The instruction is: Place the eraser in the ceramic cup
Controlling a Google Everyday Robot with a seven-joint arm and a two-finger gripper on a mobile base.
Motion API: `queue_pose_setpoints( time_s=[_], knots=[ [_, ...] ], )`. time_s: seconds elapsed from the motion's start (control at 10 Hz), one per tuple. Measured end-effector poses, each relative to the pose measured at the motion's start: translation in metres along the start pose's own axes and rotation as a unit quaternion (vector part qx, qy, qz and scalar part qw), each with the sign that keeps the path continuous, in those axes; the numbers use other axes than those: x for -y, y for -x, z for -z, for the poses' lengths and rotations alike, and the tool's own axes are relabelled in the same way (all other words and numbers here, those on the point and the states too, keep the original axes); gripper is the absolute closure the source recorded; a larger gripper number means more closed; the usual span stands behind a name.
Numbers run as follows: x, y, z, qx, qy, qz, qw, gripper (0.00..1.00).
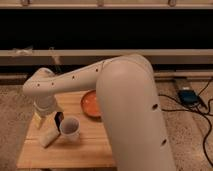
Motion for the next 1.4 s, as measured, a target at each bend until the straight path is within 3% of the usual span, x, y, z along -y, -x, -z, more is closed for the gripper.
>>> queue_pose_setpoints(
  time_s=[0.4,1.1,1.4],
  knots=[
    [0.007,0.004,-0.003,0.001,-0.010,-0.011,0.9999,0.22],
    [0.004,-0.003,0.003,-0.003,-0.021,-0.013,0.9997,0.92],
    [-0.001,-0.006,0.008,-0.003,-0.016,-0.010,0.9998,1.00]
  ],
)
